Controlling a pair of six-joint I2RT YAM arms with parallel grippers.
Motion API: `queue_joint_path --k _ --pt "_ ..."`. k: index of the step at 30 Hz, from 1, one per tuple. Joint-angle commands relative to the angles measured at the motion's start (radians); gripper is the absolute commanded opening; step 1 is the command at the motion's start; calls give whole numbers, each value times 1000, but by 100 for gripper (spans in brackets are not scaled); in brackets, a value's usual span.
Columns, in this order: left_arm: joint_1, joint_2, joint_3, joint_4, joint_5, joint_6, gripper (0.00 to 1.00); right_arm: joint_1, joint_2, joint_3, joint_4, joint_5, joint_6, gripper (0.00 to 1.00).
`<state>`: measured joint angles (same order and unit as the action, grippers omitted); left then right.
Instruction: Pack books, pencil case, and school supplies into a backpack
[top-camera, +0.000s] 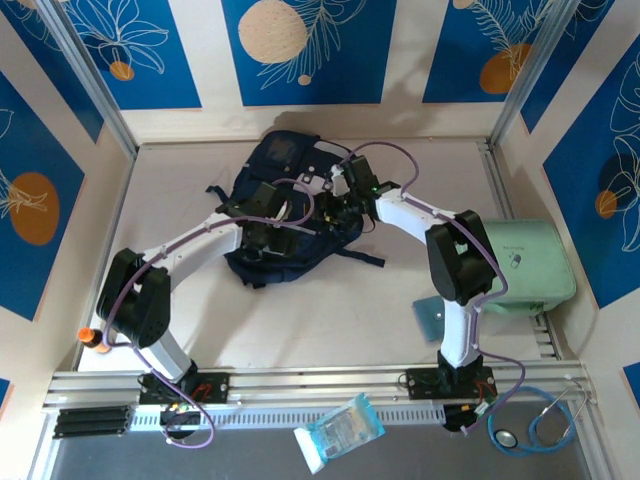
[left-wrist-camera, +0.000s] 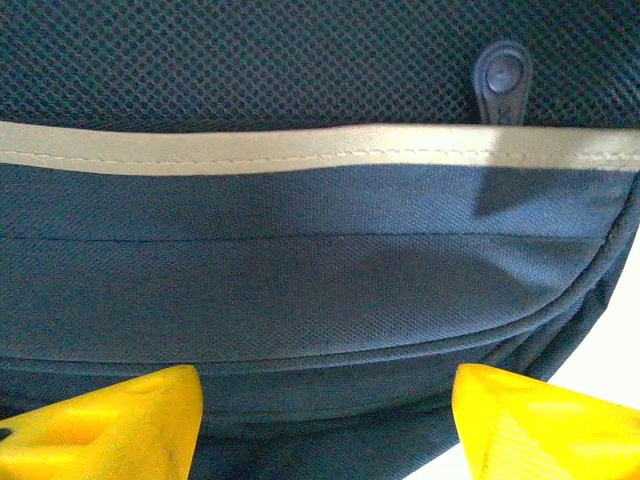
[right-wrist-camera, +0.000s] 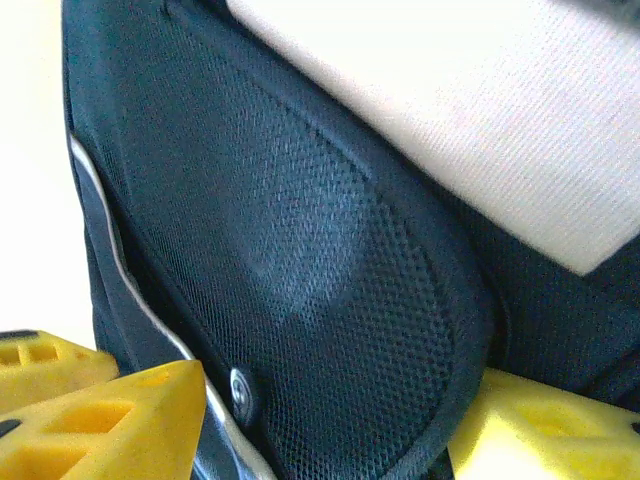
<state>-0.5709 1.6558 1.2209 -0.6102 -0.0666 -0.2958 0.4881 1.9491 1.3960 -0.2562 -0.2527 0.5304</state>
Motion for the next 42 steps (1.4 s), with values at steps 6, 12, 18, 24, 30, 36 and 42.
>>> queue_joint_path --k 6,12,18,24,30,36,42 --pt "32 18 -18 30 28 -38 67 41 -177 -232 12 -218 48 64" --pt "39 35 4 37 50 -48 66 33 -232 -281 6 -229 -10 63" --pt "54 -9 -7 23 67 -61 66 49 -299 -293 -8 22 -214 60" --pt "103 -112 -75 31 112 -123 66 66 -250 -250 27 57 -312 60" --pt "178 -227 -212 75 157 -298 67 81 -192 -205 37 44 -269 61" --pt "284 -252 -289 165 181 -469 67 87 -200 -221 55 43 -252 60" --pt "334 -206 -321 323 229 -630 57 88 -217 -240 70 48 -236 61"
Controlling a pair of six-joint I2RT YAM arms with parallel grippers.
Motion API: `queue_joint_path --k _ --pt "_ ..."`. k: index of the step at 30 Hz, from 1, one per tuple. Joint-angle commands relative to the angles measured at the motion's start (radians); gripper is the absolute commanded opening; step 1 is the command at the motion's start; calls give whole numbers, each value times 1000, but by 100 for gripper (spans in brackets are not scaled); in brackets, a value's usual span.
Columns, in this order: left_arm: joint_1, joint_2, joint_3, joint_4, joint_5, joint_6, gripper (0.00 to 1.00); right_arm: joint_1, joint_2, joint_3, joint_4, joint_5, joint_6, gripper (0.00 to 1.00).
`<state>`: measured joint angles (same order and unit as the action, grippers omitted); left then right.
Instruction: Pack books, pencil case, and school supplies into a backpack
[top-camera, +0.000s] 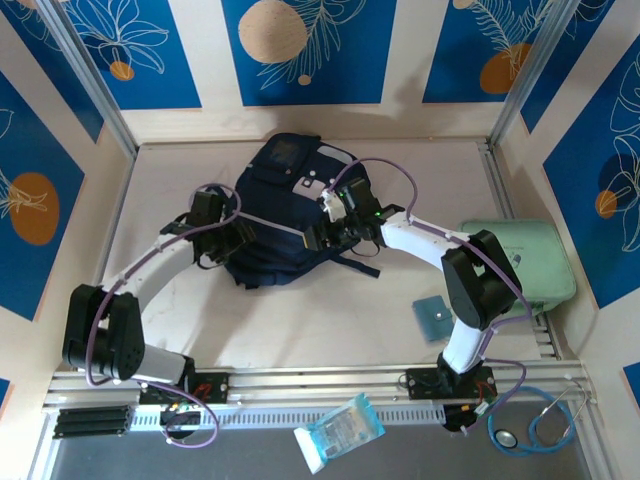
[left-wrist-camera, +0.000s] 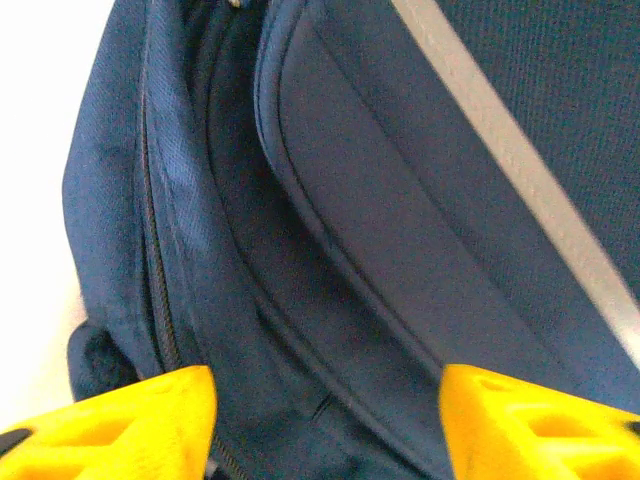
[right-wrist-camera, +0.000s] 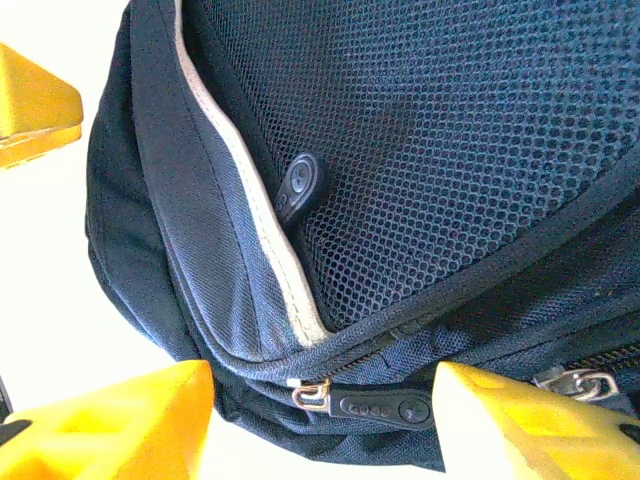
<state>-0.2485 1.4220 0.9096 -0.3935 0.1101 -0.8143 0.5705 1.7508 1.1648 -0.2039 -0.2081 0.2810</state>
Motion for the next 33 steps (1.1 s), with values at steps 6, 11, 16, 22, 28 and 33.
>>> queue_joint_path --k 6,11,16,22,28,33 --pt "17 94 32 123 85 -146 48 3 -39 -34 23 9 31 60" --pt "17 122 29 162 93 -163 39 2 -55 -52 34 12 31 60" --pt "17 146 43 206 120 -179 32 3 -56 -60 48 10 21 60" --pt "17 143 49 227 134 -188 14 3 -57 -69 85 22 22 63" --pt "17 65 35 231 151 -189 0 21 -54 -64 127 44 -6 70" --pt "17 0 25 251 204 -239 0 42 -64 -69 148 15 -38 69"
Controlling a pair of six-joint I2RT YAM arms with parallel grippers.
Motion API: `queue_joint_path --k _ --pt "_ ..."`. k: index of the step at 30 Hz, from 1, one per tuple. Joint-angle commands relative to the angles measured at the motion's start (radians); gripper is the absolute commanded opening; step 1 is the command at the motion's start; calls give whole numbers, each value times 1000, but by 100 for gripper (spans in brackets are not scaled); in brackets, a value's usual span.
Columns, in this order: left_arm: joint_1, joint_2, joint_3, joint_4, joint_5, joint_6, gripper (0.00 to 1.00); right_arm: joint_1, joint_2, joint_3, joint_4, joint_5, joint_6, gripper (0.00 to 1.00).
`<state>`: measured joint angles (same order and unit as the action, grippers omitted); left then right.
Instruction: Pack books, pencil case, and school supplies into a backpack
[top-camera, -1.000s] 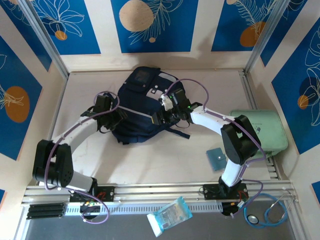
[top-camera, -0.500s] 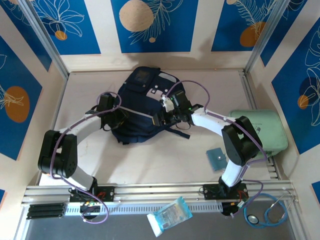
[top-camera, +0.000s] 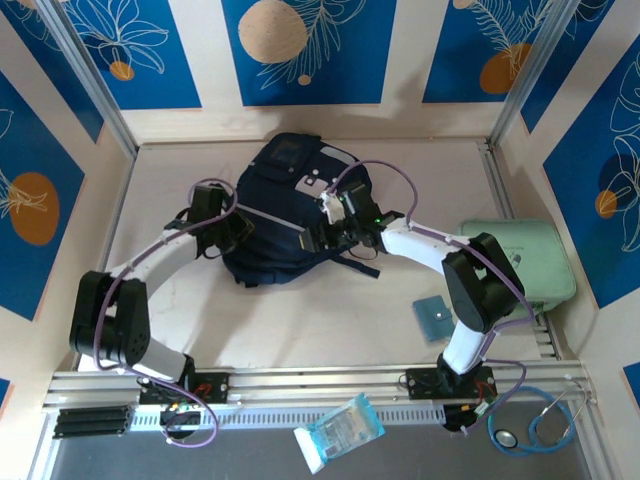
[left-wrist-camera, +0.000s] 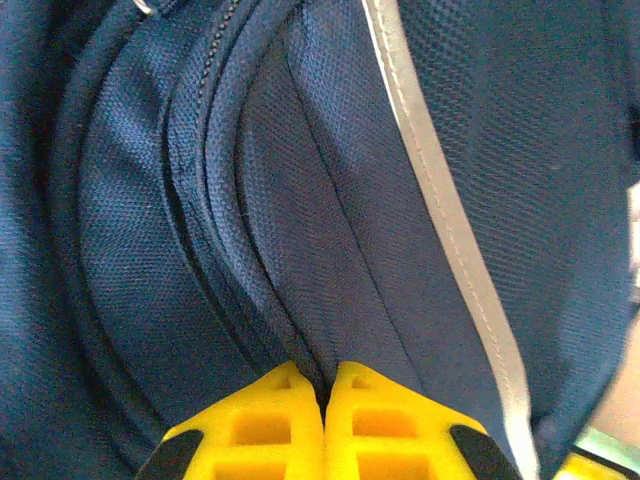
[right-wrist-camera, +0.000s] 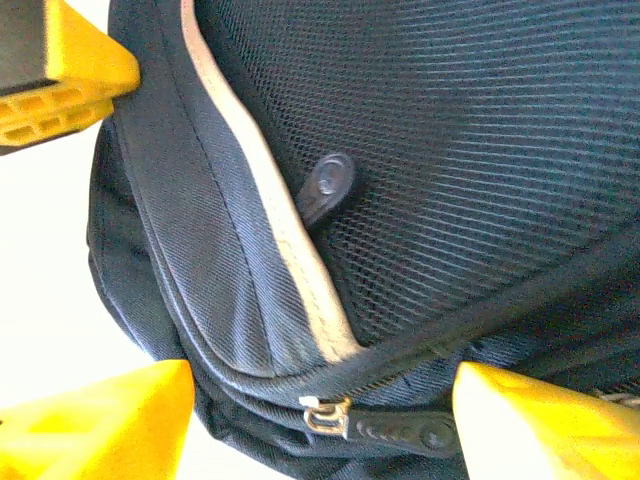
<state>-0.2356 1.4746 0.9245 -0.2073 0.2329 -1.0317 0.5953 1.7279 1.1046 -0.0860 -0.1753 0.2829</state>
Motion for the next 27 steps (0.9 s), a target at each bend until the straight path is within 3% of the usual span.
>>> queue_joint_path --k 1,9,19,27 --pt "4 -62 11 68 87 -30 0 26 -44 -12 27 -20 -48 68" --pt "4 -78 19 84 99 -54 0 69 -139 -108 -9 24 -76 63" --pt "2 -81 14 80 101 -51 0 89 -108 -76 -17 313 -70 48" --pt "2 -86 16 67 98 -41 0 84 -110 -85 11 327 -83 47"
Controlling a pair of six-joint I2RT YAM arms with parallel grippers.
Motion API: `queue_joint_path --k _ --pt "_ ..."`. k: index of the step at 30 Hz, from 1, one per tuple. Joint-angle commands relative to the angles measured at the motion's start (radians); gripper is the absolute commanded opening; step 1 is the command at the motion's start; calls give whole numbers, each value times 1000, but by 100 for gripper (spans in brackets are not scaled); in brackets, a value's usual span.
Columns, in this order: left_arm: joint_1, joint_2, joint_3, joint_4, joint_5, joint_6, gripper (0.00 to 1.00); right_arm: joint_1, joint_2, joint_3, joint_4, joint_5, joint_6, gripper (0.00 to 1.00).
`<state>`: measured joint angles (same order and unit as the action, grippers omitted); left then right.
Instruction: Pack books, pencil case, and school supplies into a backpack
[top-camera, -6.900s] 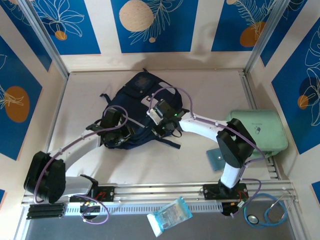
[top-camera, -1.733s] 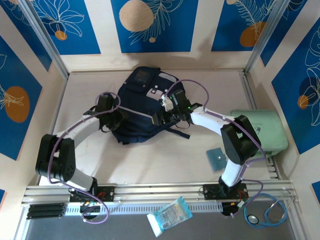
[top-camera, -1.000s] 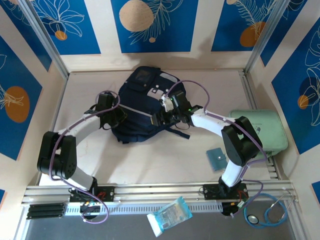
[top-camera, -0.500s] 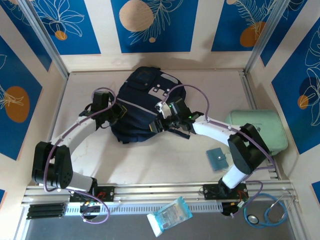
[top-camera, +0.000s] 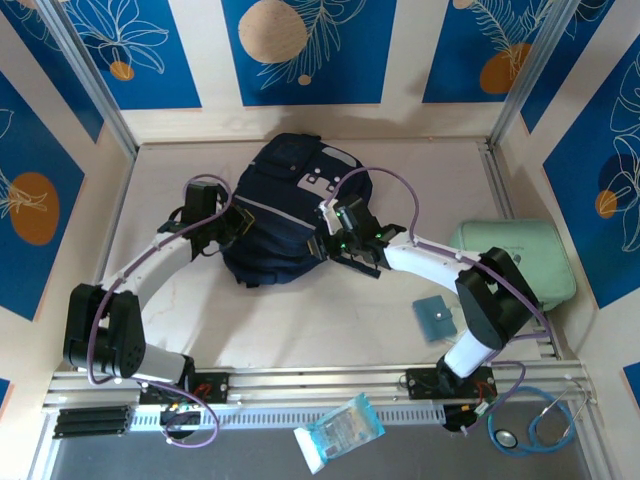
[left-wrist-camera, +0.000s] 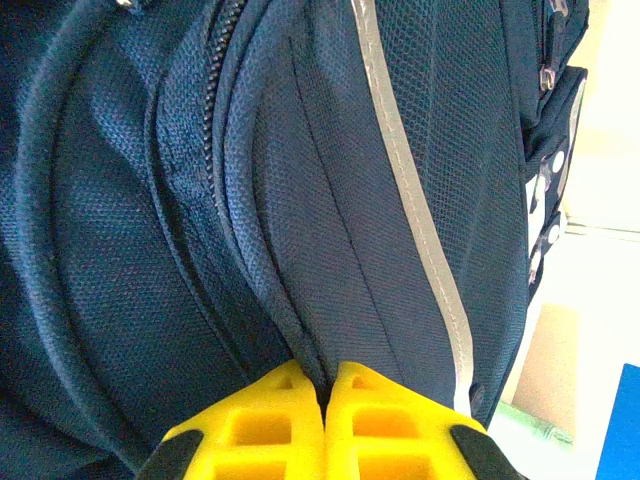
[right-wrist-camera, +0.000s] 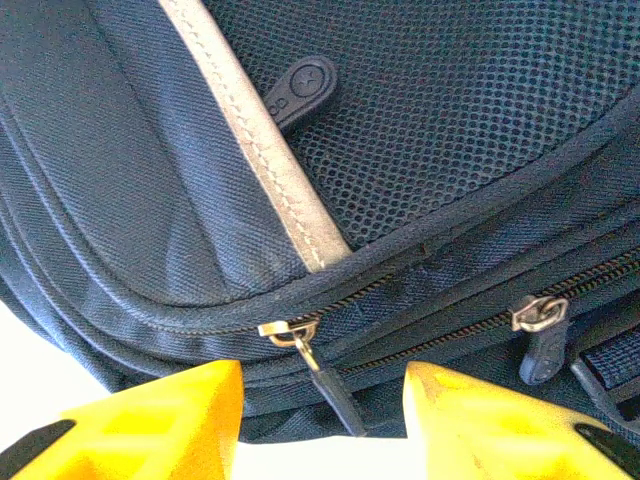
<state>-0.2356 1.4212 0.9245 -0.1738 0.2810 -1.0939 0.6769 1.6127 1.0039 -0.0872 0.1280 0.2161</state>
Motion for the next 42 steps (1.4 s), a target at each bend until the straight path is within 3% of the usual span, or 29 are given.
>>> queue_joint_path --k 1,8,14,20,27,31,33,42 --pt "2 -31 17 36 51 19 0 1 17 23 8 22 -17 44" --pt "1 -18 26 51 51 9 0 11 100 53 -6 -38 -50 24" --pt "-7 -2 22 72 46 -7 0 56 58 18 -19 -4 -60 9" --pt "-26 25 10 115 26 -52 0 141 30 -7 12 10 -30 6" --pt "-90 74 24 156 -13 -93 0 229 110 79 4 40 12 6" --pt "-113 99 20 179 -14 -108 0 225 108 111 -24 57 97 13" --pt "-113 98 9 179 -14 -105 0 191 76 106 -84 57 191 25" --pt "-114 84 -13 120 11 -15 0 3 -213 -122 -87 -119 530 52"
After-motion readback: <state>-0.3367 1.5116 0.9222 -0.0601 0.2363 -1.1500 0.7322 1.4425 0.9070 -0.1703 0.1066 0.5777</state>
